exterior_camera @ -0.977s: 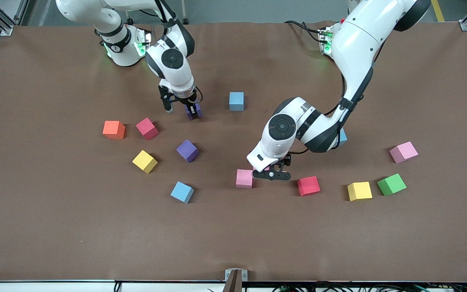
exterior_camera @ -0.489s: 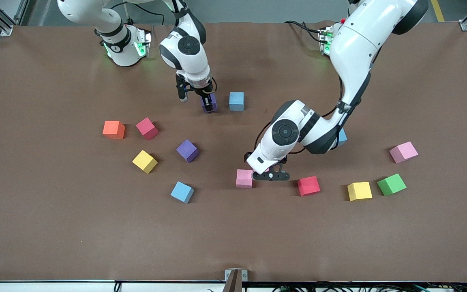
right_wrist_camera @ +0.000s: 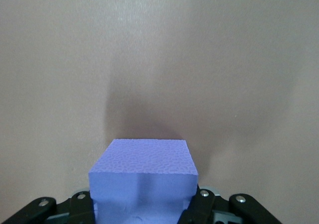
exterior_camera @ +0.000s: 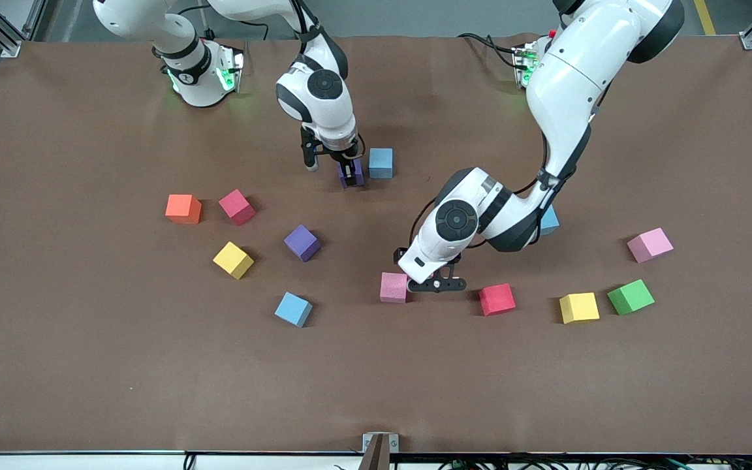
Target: Arrange 11 blocks into digit 3
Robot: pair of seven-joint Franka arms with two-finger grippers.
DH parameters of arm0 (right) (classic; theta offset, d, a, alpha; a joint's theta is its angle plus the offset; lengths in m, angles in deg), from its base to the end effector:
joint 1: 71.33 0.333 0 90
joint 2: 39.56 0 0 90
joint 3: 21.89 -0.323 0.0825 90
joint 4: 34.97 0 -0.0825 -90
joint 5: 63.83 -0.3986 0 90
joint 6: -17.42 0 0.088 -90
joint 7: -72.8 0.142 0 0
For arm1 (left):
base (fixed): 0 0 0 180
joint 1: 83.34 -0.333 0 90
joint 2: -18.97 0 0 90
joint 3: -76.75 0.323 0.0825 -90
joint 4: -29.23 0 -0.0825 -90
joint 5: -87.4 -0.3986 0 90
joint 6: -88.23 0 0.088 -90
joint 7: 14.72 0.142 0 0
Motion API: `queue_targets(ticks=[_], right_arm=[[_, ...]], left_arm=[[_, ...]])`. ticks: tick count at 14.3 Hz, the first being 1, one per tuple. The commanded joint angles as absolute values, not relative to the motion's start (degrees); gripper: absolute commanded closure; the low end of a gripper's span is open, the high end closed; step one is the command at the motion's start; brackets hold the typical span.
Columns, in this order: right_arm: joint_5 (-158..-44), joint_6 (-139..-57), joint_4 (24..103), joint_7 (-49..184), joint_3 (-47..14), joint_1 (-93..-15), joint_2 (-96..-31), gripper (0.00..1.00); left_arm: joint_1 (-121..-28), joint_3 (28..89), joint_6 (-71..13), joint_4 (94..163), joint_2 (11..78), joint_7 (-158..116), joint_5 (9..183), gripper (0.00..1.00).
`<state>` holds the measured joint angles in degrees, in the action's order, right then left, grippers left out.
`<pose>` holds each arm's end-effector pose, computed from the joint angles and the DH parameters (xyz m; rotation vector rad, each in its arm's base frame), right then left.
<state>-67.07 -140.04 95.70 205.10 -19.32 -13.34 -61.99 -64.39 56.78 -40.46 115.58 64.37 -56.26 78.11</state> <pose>0.3156 0.4529 0.1473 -2.3551 1.9620 0.0182 0.5908 -0.4235 0.1763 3.0491 0.0604 -0.1229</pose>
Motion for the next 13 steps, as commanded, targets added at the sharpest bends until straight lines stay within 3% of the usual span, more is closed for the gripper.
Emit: queue_targets(ticks=[1,5,7,9,13], right_arm=[[-67.3,-138.2,94.9,206.8,-19.0,-12.1,-62.2,1.00],[-67.3,-133.5,94.5,206.7,-19.1,-11.3,-62.2,1.00],[-67.3,-133.0,94.2,207.2,-19.1,-10.9,-62.2,1.00],[-67.3,-133.0,93.3,208.2,-19.1,-10.3,-63.0,1.00],[-67.3,-133.1,91.4,209.5,-19.1,-10.1,-64.6,1.00]], left_arm=[[-64.4,57.0,-40.5,114.5,64.9,-57.3,78.4,0.21],[-65.0,57.0,-40.5,114.7,64.9,-57.5,78.4,0.28],[-66.4,57.0,-40.4,115.0,64.7,-57.5,78.4,0.49],[-66.7,57.0,-40.2,115.8,64.3,-57.7,78.4,0.62],[-70.2,56.9,-36.3,120.7,58.3,-62.7,78.4,0.66]])
